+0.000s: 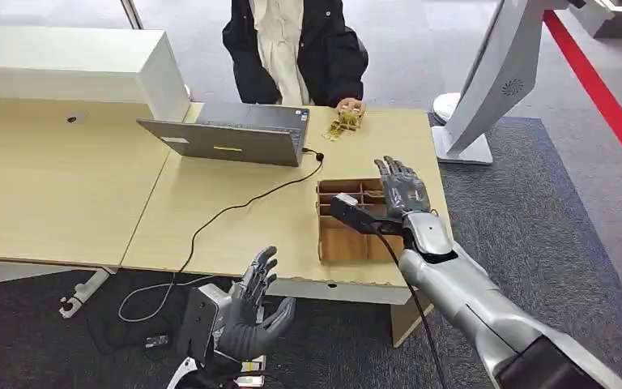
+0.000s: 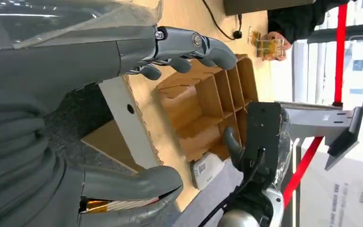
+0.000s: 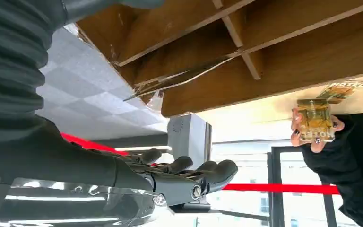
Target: Pass the card to the sensor for recognition and then transmit it.
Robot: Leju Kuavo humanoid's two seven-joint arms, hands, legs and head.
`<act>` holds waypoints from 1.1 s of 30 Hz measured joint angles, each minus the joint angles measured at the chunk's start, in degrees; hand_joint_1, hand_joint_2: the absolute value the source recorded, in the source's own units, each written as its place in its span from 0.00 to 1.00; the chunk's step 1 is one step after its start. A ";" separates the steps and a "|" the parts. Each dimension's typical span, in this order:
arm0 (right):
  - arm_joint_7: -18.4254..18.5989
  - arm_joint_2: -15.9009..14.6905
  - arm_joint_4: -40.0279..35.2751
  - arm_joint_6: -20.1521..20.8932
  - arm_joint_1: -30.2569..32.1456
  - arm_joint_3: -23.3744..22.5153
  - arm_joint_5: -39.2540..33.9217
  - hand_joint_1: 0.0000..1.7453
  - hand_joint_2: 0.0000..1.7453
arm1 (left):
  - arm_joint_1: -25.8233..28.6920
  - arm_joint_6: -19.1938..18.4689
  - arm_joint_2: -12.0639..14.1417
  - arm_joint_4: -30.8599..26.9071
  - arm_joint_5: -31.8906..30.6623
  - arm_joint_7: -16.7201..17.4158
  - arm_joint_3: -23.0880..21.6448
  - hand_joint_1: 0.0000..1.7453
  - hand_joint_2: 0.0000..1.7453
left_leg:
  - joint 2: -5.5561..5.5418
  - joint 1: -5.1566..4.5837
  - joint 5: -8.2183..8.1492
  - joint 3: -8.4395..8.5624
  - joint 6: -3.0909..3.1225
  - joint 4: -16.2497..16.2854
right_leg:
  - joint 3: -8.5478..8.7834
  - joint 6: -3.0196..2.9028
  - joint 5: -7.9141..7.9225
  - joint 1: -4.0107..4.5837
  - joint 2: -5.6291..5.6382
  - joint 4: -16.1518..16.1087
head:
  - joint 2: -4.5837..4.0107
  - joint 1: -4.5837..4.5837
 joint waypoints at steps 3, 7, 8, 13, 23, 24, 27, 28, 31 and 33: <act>0.26 -0.70 -0.74 0.83 0.48 -0.02 0.09 1.00 1.00 | -0.14 -0.66 0.00 0.04 0.04 0.02 -0.02 0.00 1.00 | 0.00 0.00 0.00 -0.01 0.00 0.00 | 0.00 0.00 0.00 0.00 0.00 0.00 | 0.00 0.00; 0.26 -1.40 -1.64 1.55 0.86 -0.04 0.04 1.00 1.00 | -0.38 -1.03 -0.02 0.07 0.09 0.04 -0.02 0.00 1.00 | 0.01 0.00 0.00 0.00 0.00 0.00 | 0.00 0.00 0.00 -0.01 0.00 0.00 | 0.00 -0.02; 0.26 -1.55 -1.84 1.60 0.91 -0.07 0.04 1.00 1.00 | -0.41 -1.05 -0.02 0.07 0.09 0.04 -0.02 0.00 1.00 | 0.01 0.00 0.00 0.00 0.00 0.00 | 0.00 0.00 0.00 -0.01 0.00 0.00 | 0.00 0.00; 0.26 -2.12 -2.58 1.97 1.05 -0.15 -0.07 1.00 1.00 | -0.45 -1.14 0.00 0.07 0.13 0.04 -0.02 0.00 1.00 | 0.01 0.00 0.00 0.00 0.00 0.00 | 0.00 0.00 0.00 0.00 0.00 0.00 | 0.00 -0.02; -0.18 -2.43 -3.71 2.97 1.04 -0.24 -0.28 1.00 1.00 | -0.45 -0.64 0.00 0.07 0.37 0.26 -0.02 0.00 1.00 | 0.00 0.00 0.00 0.00 0.00 0.00 | 0.01 0.00 0.00 0.00 0.00 0.00 | 0.00 0.00; -0.22 -2.45 -3.71 2.86 1.05 -0.24 -0.33 1.00 1.00 | -0.45 -0.63 0.00 0.07 0.37 0.24 -0.02 0.00 1.00 | 0.00 0.00 0.00 0.00 0.00 0.00 | 0.01 0.00 0.00 0.00 0.00 0.00 | 0.00 -0.02; -0.31 -2.47 -3.71 2.60 1.07 -0.24 -0.44 1.00 1.00 | -0.45 -0.63 0.00 0.07 0.44 0.24 -0.02 0.00 1.00 | 0.00 0.00 0.00 0.00 0.00 0.00 | 0.01 0.00 0.00 0.00 0.00 0.00 | 0.00 0.00; -0.35 -2.49 -3.71 2.51 1.09 -0.24 -0.44 1.00 1.00 | -0.45 -0.66 0.00 0.07 0.44 0.24 -0.02 0.00 1.00 | 0.00 0.00 0.00 0.00 0.00 0.00 | 0.01 0.00 0.00 0.00 0.00 0.00 | 0.00 0.00; -0.44 -2.49 -3.78 1.99 1.14 -0.24 -0.35 1.00 1.00 | -0.47 -0.61 0.00 0.07 0.46 0.24 -0.02 0.00 1.00 | 0.00 0.00 0.00 0.00 0.00 0.00 | 0.01 0.00 0.00 0.00 0.00 0.00 | 0.00 0.00; -0.44 -2.51 -4.22 1.86 1.13 -0.24 -0.26 1.00 1.00 | -0.51 -0.48 0.00 0.07 0.46 0.24 -0.02 0.00 1.00 | 0.00 0.00 0.00 0.00 0.00 0.00 | 0.00 0.00 0.00 0.00 0.00 0.00 | 0.00 -0.02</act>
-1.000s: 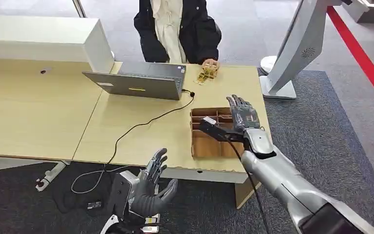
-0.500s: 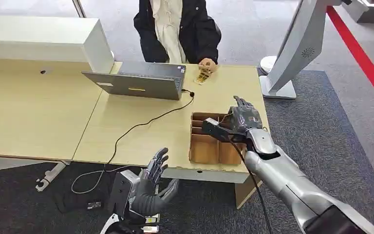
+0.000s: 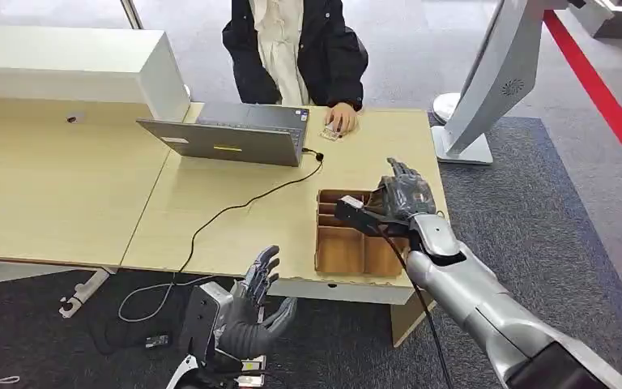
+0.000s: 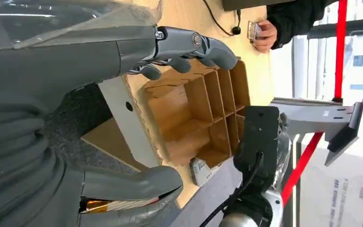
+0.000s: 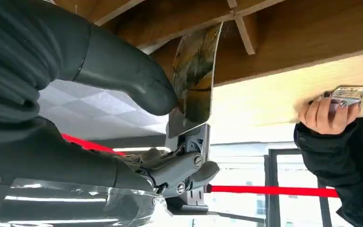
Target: Pass the card to the sensor for recognition and then transmit it.
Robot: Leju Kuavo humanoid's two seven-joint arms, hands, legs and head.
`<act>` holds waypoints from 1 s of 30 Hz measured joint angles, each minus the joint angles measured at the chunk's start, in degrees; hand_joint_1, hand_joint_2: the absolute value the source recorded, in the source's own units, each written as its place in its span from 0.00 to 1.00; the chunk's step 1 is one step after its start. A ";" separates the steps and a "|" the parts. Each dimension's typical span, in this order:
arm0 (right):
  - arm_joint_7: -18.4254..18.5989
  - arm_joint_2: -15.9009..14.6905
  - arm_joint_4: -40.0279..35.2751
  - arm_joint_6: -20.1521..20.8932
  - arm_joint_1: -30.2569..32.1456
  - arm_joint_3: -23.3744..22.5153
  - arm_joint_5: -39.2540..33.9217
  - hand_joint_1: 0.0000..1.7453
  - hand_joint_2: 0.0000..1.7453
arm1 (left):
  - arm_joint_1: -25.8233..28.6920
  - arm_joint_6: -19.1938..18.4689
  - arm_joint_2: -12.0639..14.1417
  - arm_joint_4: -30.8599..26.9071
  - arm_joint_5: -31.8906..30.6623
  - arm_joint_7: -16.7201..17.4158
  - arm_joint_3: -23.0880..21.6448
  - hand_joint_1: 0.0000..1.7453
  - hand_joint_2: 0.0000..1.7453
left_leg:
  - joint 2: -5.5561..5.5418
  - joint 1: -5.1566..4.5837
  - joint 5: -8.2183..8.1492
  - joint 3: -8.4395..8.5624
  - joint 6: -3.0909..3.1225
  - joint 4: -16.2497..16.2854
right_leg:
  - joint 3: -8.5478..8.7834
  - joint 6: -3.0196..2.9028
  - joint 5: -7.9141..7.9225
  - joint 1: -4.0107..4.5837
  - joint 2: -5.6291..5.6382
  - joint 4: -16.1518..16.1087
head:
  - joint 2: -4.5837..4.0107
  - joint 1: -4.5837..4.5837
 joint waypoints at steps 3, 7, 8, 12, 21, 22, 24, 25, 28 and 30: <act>0.00 0.02 -0.50 -1.01 -0.02 -0.02 0.42 1.00 1.00 | -0.07 0.09 0.00 0.00 0.00 -0.02 0.00 0.00 1.00 | 0.00 0.00 0.00 0.00 0.00 0.00 | 0.00 0.00 0.00 0.00 0.00 0.00 | 0.00 0.00; 0.35 0.04 -1.86 -3.80 -0.44 -0.37 1.35 1.00 1.00 | -0.22 0.48 -0.02 0.00 -0.04 -0.20 0.00 0.00 1.00 | 0.00 0.00 0.00 -0.01 0.00 0.00 | 0.00 0.00 0.00 0.00 0.00 0.00 | 0.00 0.02; 0.37 0.07 -2.23 -4.35 -0.76 -0.42 1.53 1.00 1.00 | -0.27 0.55 -0.02 0.00 -0.07 -0.20 0.00 0.00 1.00 | 0.00 0.00 0.00 -0.01 0.00 0.00 | 0.00 0.00 0.00 0.00 0.00 0.00 | 0.00 0.00; 0.83 0.22 -3.87 -5.01 -2.44 -0.74 2.32 1.00 1.00 | -0.32 0.98 -0.04 0.00 -0.24 -0.33 0.00 0.00 1.00 | 0.00 0.00 0.00 -0.01 0.00 0.00 | 0.01 0.00 0.00 0.00 0.00 0.00 | 0.00 0.02; 1.73 0.57 -6.40 -4.55 -5.21 -0.96 3.34 1.00 1.00 | -0.32 1.40 -0.04 0.00 -0.31 -0.79 0.00 0.00 1.00 | 0.00 0.00 0.00 0.00 0.00 0.00 | 0.01 0.00 0.00 0.00 0.00 0.00 | 0.00 0.00; 1.84 0.52 -6.65 -4.31 -5.25 -0.98 3.39 1.00 1.00 | -0.32 1.40 -0.07 0.00 -0.31 -0.83 0.00 0.00 1.00 | 0.00 0.00 0.00 0.00 0.00 0.00 | 0.00 0.00 0.00 0.00 0.00 0.00 | 0.00 0.02; 2.05 0.46 -7.10 -3.37 -5.34 -0.98 3.56 1.00 1.00 | -0.32 1.23 -0.13 0.00 -0.31 -0.87 0.00 0.00 1.00 | 0.00 0.00 0.00 0.00 0.00 0.00 | 0.00 0.00 0.00 0.00 0.00 0.00 | 0.00 0.02; 2.08 0.42 -7.30 -2.93 -5.35 -0.96 3.74 1.00 1.00 | -0.33 1.12 -0.15 0.00 -0.31 -0.87 0.00 0.00 1.00 | 0.00 0.00 0.00 0.00 0.00 0.00 | 0.00 0.00 0.00 0.00 0.00 0.00 | 0.00 0.00; 2.14 0.35 -7.58 -1.22 -5.58 -0.85 4.77 1.00 1.00 | -0.33 0.61 -0.17 0.00 -0.31 -0.98 0.00 0.00 1.00 | 0.00 0.00 0.00 -0.01 0.00 0.00 | 0.00 0.00 0.00 0.00 0.00 0.00 | 0.00 0.02; 2.23 0.35 -7.58 -0.06 -6.02 -0.68 5.57 1.00 1.00 | -0.38 0.24 -0.31 0.13 -0.28 -1.03 0.00 0.00 1.00 | 0.00 0.00 0.00 -0.01 0.00 0.00 | 0.00 0.00 0.00 0.00 0.00 0.00 | 0.00 0.02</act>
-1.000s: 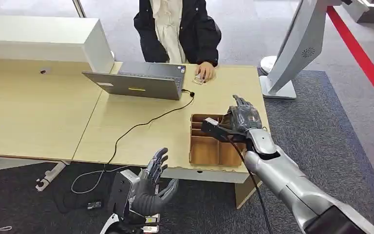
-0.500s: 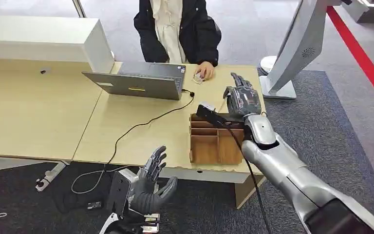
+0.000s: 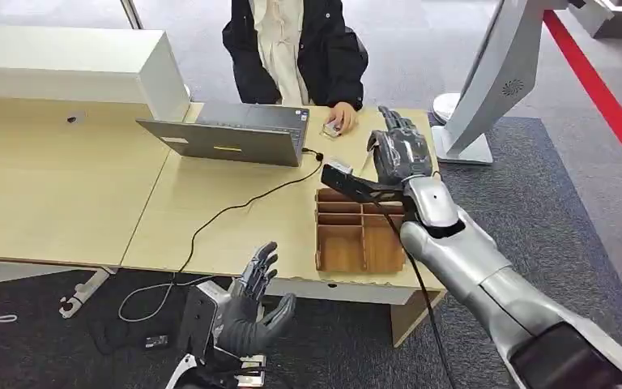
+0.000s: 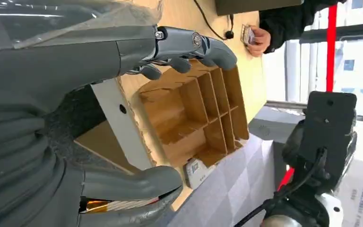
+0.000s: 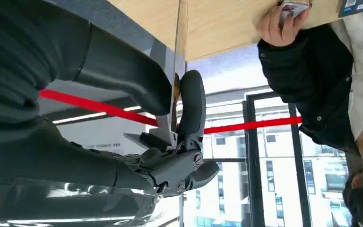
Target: Pass the card to the sensor for recognition and then transmit it.
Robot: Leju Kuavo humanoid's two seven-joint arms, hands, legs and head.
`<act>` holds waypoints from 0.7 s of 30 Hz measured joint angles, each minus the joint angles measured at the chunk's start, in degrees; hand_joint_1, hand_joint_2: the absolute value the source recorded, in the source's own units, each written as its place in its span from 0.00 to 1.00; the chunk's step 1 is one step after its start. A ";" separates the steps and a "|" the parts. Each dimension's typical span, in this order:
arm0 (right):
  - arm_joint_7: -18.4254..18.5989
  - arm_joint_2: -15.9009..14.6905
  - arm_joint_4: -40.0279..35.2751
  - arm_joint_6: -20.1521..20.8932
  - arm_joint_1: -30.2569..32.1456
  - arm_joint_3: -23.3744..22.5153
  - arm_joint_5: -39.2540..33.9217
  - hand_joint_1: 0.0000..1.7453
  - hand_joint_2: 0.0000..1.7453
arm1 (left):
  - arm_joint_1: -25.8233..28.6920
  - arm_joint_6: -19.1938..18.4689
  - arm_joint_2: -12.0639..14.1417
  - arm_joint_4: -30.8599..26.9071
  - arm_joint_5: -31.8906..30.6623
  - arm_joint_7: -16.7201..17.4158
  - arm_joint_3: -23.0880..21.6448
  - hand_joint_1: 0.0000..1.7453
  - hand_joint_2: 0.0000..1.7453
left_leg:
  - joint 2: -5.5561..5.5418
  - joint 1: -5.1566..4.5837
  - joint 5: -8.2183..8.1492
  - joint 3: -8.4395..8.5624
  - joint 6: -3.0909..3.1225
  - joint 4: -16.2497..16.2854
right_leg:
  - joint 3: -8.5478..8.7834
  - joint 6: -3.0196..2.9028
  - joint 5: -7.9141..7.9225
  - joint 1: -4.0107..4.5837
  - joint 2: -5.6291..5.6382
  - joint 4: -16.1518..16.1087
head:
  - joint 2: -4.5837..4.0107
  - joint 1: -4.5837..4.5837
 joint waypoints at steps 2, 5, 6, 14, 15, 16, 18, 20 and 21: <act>0.07 0.18 0.09 1.03 -0.72 0.07 0.46 1.00 1.00 | -0.06 -0.50 -0.04 0.17 0.00 0.00 0.00 0.00 1.00 | 0.00 0.00 0.00 0.00 0.00 0.00 | 0.00 0.00 0.00 0.00 0.00 0.00 | 0.00 0.00; 0.28 0.63 0.53 2.62 -2.38 0.39 2.06 1.00 1.00 | -0.27 -1.84 -0.31 0.39 0.02 -0.02 -0.04 0.00 1.00 | 0.00 0.01 0.00 0.00 0.00 0.00 | 0.00 0.00 0.00 0.00 0.00 0.00 | 0.00 -0.02; 0.35 0.94 0.85 3.08 -3.13 0.55 2.58 1.00 1.00 | -0.35 -2.34 -0.39 0.48 0.02 -0.09 -0.04 0.00 1.00 | 0.00 0.01 0.00 0.00 0.00 0.00 | 0.00 0.00 0.00 0.00 0.00 0.00 | 0.00 -0.02; 1.60 4.20 5.36 4.79 -10.98 1.73 4.31 1.00 1.00 | -0.79 -3.93 -1.60 1.99 -0.09 -1.79 -0.07 0.00 1.00 | 0.00 0.00 0.00 -0.02 0.00 -0.01 | -0.01 0.00 0.00 0.00 0.00 0.01 | 0.00 0.00; 1.64 4.70 6.25 5.14 -11.93 1.90 4.52 1.00 1.00 | -0.86 -3.93 -1.68 2.16 -0.09 -1.86 -0.07 0.00 1.00 | 0.00 0.00 0.00 -0.02 0.00 0.00 | -0.02 0.00 0.00 0.01 0.00 0.01 | 0.00 -0.02; 1.70 5.20 7.04 5.33 -12.83 2.08 4.72 1.00 1.00 | -0.93 -3.93 -1.75 2.32 -0.07 -1.90 -0.07 0.00 1.00 | 0.00 0.00 0.00 -0.02 0.00 0.00 | -0.02 0.00 0.00 0.00 0.00 0.01 | 0.00 0.00; 1.88 6.23 8.42 5.48 -14.31 2.38 4.85 1.00 1.00 | -0.97 -3.69 -1.88 2.58 -0.02 -1.84 -0.07 0.00 1.00 | 0.00 0.01 0.00 -0.02 0.00 0.00 | -0.01 0.00 0.00 0.01 0.00 0.01 | 0.00 0.00; 2.36 7.39 9.96 5.46 -15.43 2.69 4.83 1.00 1.00 | -0.96 -3.21 -1.88 2.58 0.00 -1.42 -0.07 0.00 1.00 | 0.00 0.01 0.00 -0.02 0.00 0.00 | -0.01 0.00 0.00 0.01 0.00 0.01 | 0.00 0.00; 2.54 7.78 10.52 5.46 -15.88 2.82 4.83 1.00 1.00 | -0.96 -2.93 -1.88 2.56 0.02 -1.18 -0.07 0.00 1.00 | 0.00 0.01 0.00 -0.02 0.00 0.00 | -0.01 0.00 0.00 0.01 0.00 0.01 | 0.00 -0.02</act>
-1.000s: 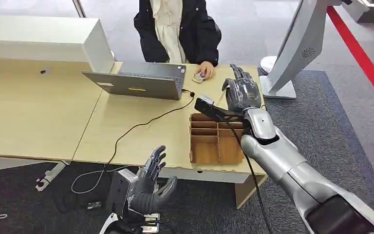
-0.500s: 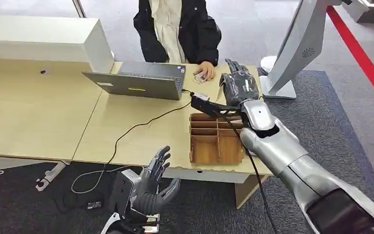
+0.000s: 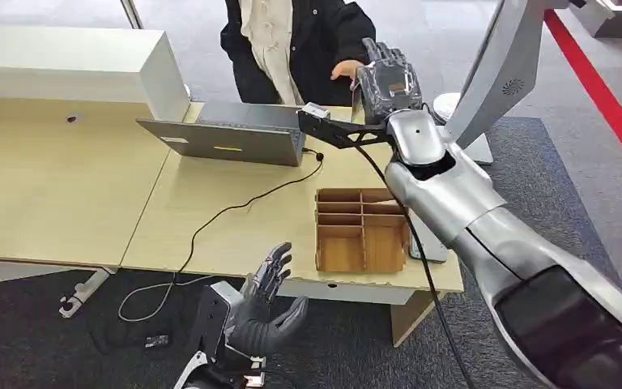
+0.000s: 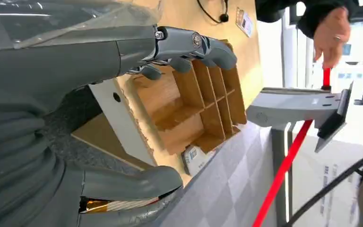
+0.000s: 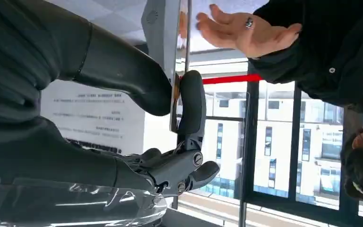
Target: Pass the card to the sensor for recognition and then transmit it.
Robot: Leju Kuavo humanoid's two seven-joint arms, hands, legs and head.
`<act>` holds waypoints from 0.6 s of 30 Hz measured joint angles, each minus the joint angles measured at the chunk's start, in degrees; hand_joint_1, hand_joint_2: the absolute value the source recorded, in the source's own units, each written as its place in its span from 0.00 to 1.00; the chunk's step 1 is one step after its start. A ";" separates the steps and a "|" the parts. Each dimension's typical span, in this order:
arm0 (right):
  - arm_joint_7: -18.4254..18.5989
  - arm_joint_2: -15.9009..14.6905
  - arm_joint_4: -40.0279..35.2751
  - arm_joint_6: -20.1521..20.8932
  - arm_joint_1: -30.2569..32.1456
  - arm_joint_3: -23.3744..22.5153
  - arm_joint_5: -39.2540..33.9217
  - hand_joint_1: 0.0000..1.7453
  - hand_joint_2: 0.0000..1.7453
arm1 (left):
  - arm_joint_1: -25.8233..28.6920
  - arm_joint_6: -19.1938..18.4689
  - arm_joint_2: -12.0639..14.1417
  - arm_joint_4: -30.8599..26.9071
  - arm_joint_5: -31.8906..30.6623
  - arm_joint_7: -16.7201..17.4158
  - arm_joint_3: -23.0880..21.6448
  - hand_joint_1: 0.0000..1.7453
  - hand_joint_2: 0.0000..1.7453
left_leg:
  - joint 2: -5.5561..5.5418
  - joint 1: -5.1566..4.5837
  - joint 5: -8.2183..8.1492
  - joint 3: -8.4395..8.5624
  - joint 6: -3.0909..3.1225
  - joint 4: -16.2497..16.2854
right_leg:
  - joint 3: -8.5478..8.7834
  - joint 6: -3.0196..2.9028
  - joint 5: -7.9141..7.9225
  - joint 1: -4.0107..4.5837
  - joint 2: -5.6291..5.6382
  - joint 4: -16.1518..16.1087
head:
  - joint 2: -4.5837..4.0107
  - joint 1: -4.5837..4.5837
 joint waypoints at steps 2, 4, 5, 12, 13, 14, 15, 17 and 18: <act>0.39 1.05 1.33 0.04 -1.00 0.33 0.02 1.00 1.00 | 0.02 0.50 0.02 0.00 0.02 0.30 0.00 0.00 1.00 | 0.00 0.00 0.00 0.00 0.00 0.00 | 0.00 0.00 0.00 0.00 0.00 0.00 | 0.00 0.00; 0.85 2.05 2.66 0.15 -2.01 0.59 0.02 1.00 1.00 | 0.02 0.55 0.02 0.00 0.20 0.33 0.00 0.00 1.00 | 0.00 0.00 0.00 0.00 0.00 0.00 | 0.00 0.00 0.00 0.01 0.00 0.00 | 0.00 0.02; 0.92 2.40 3.19 0.15 -2.39 0.72 0.00 1.00 1.00 | 0.02 0.57 0.02 0.00 0.24 0.33 0.00 0.00 1.00 | 0.00 0.00 0.00 0.01 0.00 0.00 | 0.00 0.00 0.00 0.01 0.00 0.00 | 0.00 0.02; 1.46 4.17 6.75 0.15 -3.86 1.49 -0.57 1.00 1.00 | 0.00 1.90 0.11 0.00 0.74 0.04 0.00 0.00 1.00 | 0.00 -0.01 0.00 0.01 0.00 0.00 | 0.00 0.00 0.00 0.04 0.00 0.00 | 0.00 0.02; 1.66 4.30 7.15 0.24 -4.02 1.53 -0.68 1.00 1.00 | 0.01 2.21 0.18 0.00 0.83 -0.02 0.00 0.00 1.00 | 0.00 -0.01 0.00 0.01 0.00 0.00 | 0.00 0.00 0.00 0.04 0.00 0.00 | 0.00 0.00; 1.90 4.44 7.45 0.31 -4.13 1.60 -0.85 1.00 1.00 | 0.01 2.40 0.26 0.00 0.87 -0.02 0.00 0.00 1.00 | 0.00 -0.01 0.00 0.01 0.00 0.00 | 0.00 0.00 0.00 0.04 0.00 0.00 | 0.00 0.02; 2.10 4.52 7.76 0.31 -4.21 1.64 -0.98 1.00 1.00 | 0.02 2.56 0.33 -0.02 1.05 -0.02 0.00 0.00 1.00 | 0.00 -0.01 0.00 0.01 0.00 0.01 | 0.00 0.00 0.00 0.04 0.00 0.00 | 0.00 0.02; 2.10 4.72 8.39 0.22 -4.30 1.75 -1.09 1.00 1.00 | 0.04 2.77 0.48 -0.02 1.18 -0.02 0.00 0.00 1.00 | 0.00 0.00 0.00 0.01 0.00 0.00 | 0.00 0.00 0.00 0.04 0.00 0.00 | 0.00 0.02; 2.10 4.76 8.70 0.20 -4.33 1.79 -1.18 1.00 1.00 | 0.05 3.06 0.55 -0.02 1.18 -0.02 0.00 0.00 1.00 | 0.00 0.00 0.00 0.01 0.00 0.00 | 0.00 0.00 0.00 0.04 0.00 0.00 | 0.00 0.02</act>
